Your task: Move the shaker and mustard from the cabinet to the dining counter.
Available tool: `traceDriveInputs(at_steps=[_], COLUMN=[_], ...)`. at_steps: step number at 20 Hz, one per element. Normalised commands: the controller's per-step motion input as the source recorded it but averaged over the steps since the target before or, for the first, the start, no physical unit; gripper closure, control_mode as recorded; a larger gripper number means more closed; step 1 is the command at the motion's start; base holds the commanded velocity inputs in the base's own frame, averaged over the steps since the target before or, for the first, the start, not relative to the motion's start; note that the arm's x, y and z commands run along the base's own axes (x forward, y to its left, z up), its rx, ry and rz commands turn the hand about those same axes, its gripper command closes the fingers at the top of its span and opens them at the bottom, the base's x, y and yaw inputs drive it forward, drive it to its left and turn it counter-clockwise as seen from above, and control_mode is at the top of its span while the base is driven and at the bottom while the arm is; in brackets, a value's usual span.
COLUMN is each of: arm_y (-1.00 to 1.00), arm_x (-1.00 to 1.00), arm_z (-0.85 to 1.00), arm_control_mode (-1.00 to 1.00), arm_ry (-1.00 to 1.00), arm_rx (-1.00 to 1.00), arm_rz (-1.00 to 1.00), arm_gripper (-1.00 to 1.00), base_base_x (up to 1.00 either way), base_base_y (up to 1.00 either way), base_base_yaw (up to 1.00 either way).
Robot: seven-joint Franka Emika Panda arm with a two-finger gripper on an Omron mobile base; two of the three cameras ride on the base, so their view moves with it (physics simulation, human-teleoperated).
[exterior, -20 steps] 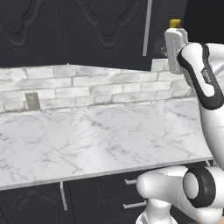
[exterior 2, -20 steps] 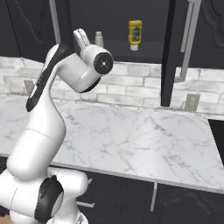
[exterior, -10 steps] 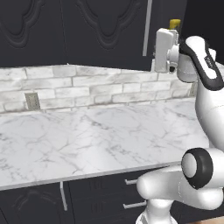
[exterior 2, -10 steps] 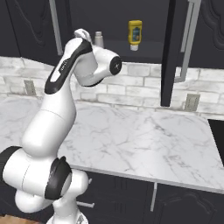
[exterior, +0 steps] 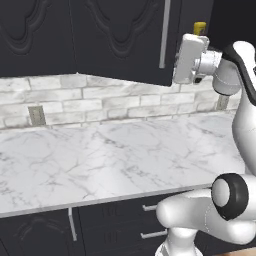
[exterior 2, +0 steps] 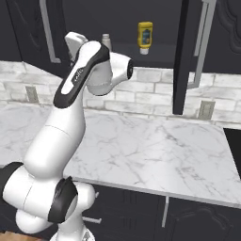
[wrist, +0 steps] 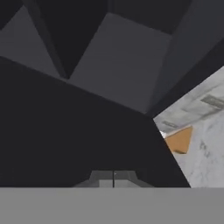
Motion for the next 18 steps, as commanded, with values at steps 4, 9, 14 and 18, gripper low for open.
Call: traceDriveInputs(at_steps=[4, 9, 14, 18], arm_y=[0.94, 1.0, 1.0, 1.0], arm_x=[-1.0, -1.0, -0.95, -0.47], arm_z=[0.02, 0.0, -0.08, -0.27], arm_control_mode=[-1.0, -1.0, -1.0, -1.0], arm_ry=[-0.23, -0.32, -0.29, -0.19], arm_rx=[-0.14, -0.2, -0.17, -0.02], arm_rz=[0.32, 0.13, 0.0, -0.15], arm_gripper=[1.0, 1.0, 1.0, 1.0], base_base_x=[0.0, 0.0, 0.0, 0.0], base_base_y=[0.0, 0.0, 0.0, 0.0], base_base_yaw=[0.0, 0.0, 0.0, 0.0])
